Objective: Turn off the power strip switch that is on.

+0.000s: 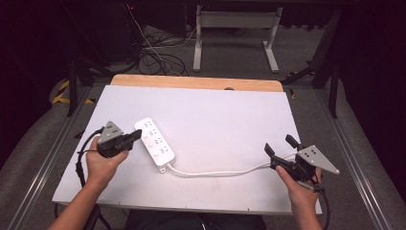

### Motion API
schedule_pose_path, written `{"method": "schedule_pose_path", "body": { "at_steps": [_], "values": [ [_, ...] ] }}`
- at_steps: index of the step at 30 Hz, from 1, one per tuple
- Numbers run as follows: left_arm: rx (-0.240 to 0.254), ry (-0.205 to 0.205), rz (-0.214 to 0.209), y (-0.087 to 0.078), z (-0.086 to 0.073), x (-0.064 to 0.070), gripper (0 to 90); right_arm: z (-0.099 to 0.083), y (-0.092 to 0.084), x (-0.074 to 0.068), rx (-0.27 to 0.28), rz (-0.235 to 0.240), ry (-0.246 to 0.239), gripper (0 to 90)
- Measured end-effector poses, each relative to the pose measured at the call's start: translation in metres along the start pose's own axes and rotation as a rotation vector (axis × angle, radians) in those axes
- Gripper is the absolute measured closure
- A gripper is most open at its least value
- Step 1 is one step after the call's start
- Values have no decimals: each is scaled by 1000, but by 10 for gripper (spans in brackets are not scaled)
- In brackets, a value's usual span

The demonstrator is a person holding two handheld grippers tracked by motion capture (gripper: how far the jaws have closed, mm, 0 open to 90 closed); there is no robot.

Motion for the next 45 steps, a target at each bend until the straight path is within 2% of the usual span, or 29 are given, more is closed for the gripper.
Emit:
{"method": "schedule_pose_path", "body": {
  "at_steps": [4, 6, 10, 14, 18, 23, 28, 33, 36, 38, 42, 45],
  "values": [
    [108, -124, 125, -19, -3, -23, 900, 0, 0, 0, 3, 0, 1, 171],
    [146, -166, 188, -26, -5, -32, 900, 0, 0, 0, 3, 1, 1, 171],
    [234, -184, 305, -37, -5, -38, 900, 1, 1, 0, 2, 1, 0, 171],
    [295, -194, 374, -45, -5, -38, 888, 0, 1, 0, 1, 0, -1, 171],
    [314, -255, 390, -48, -10, -42, 887, 1, 0, 1, 6, -1, 2, 171],
    [313, -268, 409, -47, -12, -45, 887, 1, 1, 0, 2, 0, -2, 171],
    [315, -251, 401, -45, -11, -43, 874, 1, 1, 0, 0, 0, -1, 171],
    [303, -212, 402, -43, -11, -41, 822, 1, 1, 0, 0, 1, -1, 171],
    [304, -213, 394, -42, -11, -41, 789, 1, 1, 0, -1, 1, -2, 171],
    [302, -214, 400, -41, -11, -41, 744, 0, 1, 0, -1, 1, -3, 171],
    [298, -224, 400, -39, -11, -41, 573, 0, 2, 0, -2, 0, -4, 171],
    [312, -228, 397, -38, -10, -41, 480, 1, 1, 0, -1, 2, -3, 171]
  ]
}}
Point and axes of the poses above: each handheld gripper's, and its own axes: y roughly forward along the jaws, z roughly out of its top, x roughly to its right, the point moved 3 cm from there along y, roughly forward along the jaws, and after that the axes turned 8 degrees about -x, right-handed, at the moved point
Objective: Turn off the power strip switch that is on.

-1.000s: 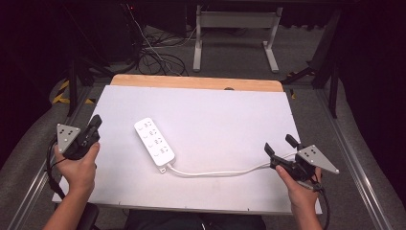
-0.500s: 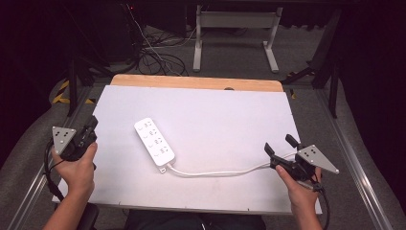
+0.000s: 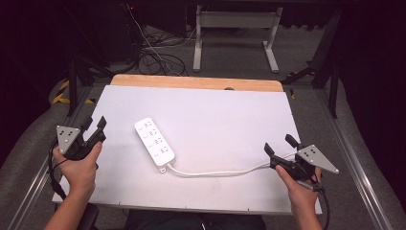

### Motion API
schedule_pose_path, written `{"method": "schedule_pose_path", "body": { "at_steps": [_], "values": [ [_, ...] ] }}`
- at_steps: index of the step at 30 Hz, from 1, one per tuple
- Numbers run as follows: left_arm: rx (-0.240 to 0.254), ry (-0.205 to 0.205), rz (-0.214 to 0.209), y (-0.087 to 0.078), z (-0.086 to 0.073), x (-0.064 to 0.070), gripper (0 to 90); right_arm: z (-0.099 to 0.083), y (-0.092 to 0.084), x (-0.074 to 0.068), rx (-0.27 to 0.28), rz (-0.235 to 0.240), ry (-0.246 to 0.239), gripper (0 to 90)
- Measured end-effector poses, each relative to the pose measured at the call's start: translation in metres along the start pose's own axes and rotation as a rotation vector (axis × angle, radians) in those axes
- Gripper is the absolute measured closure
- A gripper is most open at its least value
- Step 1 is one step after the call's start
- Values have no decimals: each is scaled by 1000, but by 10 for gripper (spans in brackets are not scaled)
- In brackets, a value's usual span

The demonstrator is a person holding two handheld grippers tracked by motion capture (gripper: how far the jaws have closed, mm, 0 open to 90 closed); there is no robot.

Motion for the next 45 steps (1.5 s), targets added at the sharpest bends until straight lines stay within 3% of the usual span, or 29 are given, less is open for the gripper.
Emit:
{"method": "schedule_pose_path", "body": {
  "at_steps": [4, 8, 13, 19, 25, 45],
  "values": [
    [2, 6, -10, 2, 0, 1, 304, 0, 0, 0, 0, 0, 0, 171],
    [2, 10, -18, 3, 0, 1, 234, 0, 0, 0, 0, -2, 0, 170],
    [9, 2, 4, 3, 0, 2, 115, 0, 0, 0, 0, 0, -1, 170],
    [1, 7, -4, 4, -1, 4, 71, 0, 0, 0, 1, 1, 1, 169],
    [0, -16, 2, 5, -1, 4, 33, 0, 0, 0, 3, 1, 1, 169],
    [-13, -2, -12, 9, -3, 6, 44, 0, -2, 1, 5, -1, 6, 169]
  ]
}}
Point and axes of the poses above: each handheld gripper's, and its own axes: y roughly forward along the jaws, z roughly out of its top, x roughly to its right, the point moved 3 cm from there along y, roughly forward along the jaws, and after that the axes turned 8 degrees about -x, right-handed, at the moved point
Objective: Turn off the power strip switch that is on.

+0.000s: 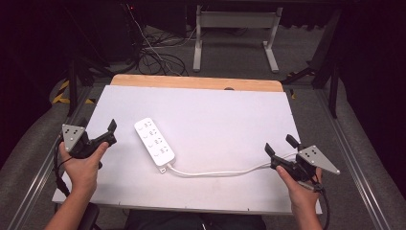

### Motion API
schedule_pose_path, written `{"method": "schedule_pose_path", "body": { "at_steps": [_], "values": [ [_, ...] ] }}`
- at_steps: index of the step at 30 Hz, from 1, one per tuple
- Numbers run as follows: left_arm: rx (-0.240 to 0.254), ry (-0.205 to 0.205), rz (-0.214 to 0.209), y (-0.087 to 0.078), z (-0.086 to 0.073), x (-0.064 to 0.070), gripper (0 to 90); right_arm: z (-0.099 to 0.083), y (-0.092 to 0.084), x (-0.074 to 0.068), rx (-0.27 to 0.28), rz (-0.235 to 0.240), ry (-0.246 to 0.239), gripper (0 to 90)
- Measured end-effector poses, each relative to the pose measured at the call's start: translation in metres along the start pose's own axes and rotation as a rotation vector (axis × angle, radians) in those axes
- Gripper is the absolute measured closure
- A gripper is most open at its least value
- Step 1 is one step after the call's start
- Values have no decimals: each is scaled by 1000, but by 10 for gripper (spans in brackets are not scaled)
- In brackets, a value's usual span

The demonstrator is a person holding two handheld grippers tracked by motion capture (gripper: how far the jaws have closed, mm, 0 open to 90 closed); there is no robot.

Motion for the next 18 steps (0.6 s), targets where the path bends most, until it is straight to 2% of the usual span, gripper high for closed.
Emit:
{"method": "schedule_pose_path", "body": {
  "at_steps": [9, 12, 18],
  "values": [
    [-6, -6, -6, 3, 0, 2, 47, -1, -2, 1, 2, -6, 4, 169],
    [-11, 9, -14, 2, -1, 2, 47, -1, -3, 1, 5, -5, 12, 169],
    [-7, -5, -3, -2, -1, -2, 48, 1, 1, 0, 4, -1, 11, 170]
  ]
}}
Point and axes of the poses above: each handheld gripper's, and its own axes: y roughly forward along the jaws, z roughly out of its top, x roughly to its right, the point moved 3 cm from there along y, roughly forward along the jaws, and after that the axes turned 8 degrees about -x, right-handed, at the moved point
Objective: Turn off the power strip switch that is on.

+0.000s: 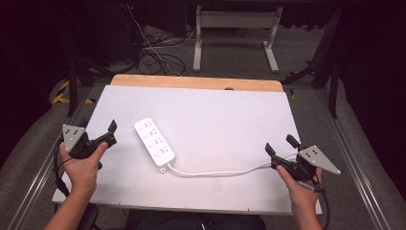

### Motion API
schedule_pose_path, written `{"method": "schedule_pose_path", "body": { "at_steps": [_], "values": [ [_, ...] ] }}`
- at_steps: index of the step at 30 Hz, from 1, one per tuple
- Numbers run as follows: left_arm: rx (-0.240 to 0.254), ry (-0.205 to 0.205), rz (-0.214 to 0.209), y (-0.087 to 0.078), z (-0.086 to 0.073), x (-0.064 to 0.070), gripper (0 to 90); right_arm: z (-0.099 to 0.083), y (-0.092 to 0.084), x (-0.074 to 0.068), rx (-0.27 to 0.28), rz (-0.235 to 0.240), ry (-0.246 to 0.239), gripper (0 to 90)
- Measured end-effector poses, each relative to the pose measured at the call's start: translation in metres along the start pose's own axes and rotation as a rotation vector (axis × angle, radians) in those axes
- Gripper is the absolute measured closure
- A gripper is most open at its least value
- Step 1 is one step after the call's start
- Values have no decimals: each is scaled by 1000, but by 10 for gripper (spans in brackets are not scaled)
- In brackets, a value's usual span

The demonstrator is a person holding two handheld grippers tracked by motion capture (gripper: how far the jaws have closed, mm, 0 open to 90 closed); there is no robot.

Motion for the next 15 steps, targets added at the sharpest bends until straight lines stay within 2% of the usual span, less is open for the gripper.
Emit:
{"method": "schedule_pose_path", "body": {
  "at_steps": [3, 15],
  "values": [
    [-3, 1, 3, -1, -1, 0, 51, 0, 2, -1, -5, 4, -14, 169],
    [-14, 8, 1, -1, -2, 0, 51, 1, 4, -2, -4, 10, -14, 167]
  ]
}}
Point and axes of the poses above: each handheld gripper's, and its own axes: y roughly forward along the jaws, z roughly out of its top, x roughly to its right, the point moved 3 cm from there along y, roughly forward along the jaws, and after that the axes turned 8 degrees about -x, right-handed, at the moved point
